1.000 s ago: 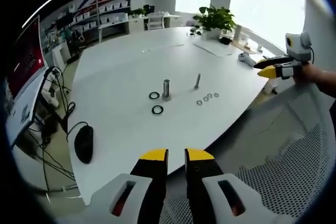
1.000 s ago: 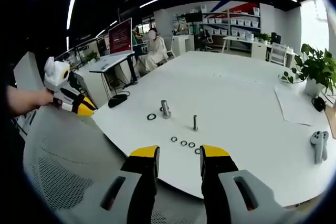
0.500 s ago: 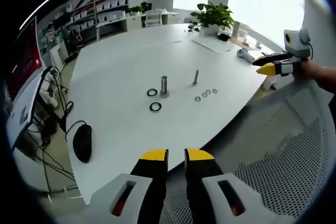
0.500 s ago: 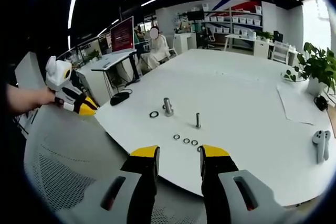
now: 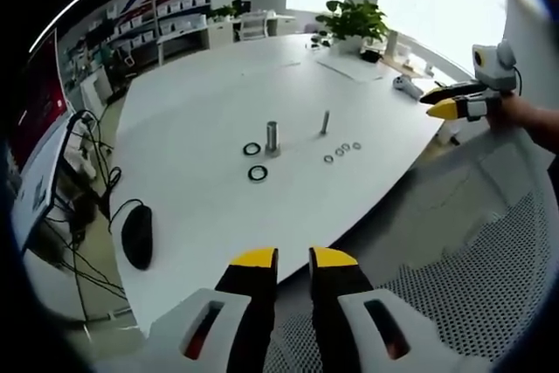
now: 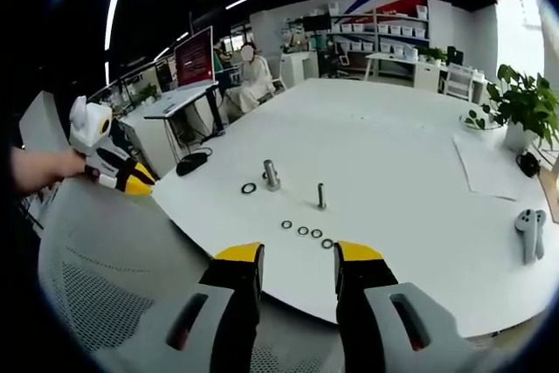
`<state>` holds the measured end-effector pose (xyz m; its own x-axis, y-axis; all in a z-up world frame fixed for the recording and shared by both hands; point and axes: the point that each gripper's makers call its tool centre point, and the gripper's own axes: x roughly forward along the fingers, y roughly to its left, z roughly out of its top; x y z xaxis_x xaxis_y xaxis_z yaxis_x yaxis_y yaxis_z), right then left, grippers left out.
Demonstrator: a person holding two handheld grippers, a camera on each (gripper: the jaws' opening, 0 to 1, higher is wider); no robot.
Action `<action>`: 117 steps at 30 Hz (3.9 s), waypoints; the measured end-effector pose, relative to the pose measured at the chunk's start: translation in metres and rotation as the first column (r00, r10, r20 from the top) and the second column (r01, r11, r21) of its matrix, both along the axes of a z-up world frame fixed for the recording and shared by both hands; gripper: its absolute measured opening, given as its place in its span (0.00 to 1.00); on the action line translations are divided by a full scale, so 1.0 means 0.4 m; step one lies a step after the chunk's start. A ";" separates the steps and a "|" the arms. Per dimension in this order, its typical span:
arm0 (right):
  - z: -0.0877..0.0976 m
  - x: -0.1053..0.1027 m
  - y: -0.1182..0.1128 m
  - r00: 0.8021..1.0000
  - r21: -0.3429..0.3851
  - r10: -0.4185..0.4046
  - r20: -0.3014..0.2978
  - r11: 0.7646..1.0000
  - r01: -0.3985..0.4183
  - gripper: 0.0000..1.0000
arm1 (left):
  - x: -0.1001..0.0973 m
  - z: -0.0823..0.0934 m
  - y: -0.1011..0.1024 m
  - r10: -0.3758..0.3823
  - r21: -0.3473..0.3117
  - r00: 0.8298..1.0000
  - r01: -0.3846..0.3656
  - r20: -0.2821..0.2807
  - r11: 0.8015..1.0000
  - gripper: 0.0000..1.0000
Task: Place the washer onto the threaded stud by aligning its center hole with the stud, sliding it down to the base, and recovering from edge contact or off-axis alignment until the washer reaches the visible bottom stop.
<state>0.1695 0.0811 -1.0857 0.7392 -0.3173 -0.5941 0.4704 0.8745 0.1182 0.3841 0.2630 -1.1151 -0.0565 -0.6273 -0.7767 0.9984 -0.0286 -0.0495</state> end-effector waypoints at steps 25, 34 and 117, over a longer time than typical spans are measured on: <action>-0.014 -0.023 -0.005 0.999 0.031 -0.044 -0.027 0.999 0.045 0.35 | 0.039 -0.011 -0.117 -0.029 0.117 0.999 0.027 0.018 0.993 0.20; -0.018 -0.020 0.004 0.999 0.047 -0.032 -0.031 0.998 0.033 0.35 | 0.022 -0.044 -0.221 -0.059 0.134 0.998 0.060 -0.010 0.989 0.24; -0.040 -0.032 0.003 0.997 0.058 -0.016 -0.082 0.998 0.021 0.32 | 0.109 -0.318 -0.418 -0.310 0.447 0.949 0.252 0.061 0.859 0.21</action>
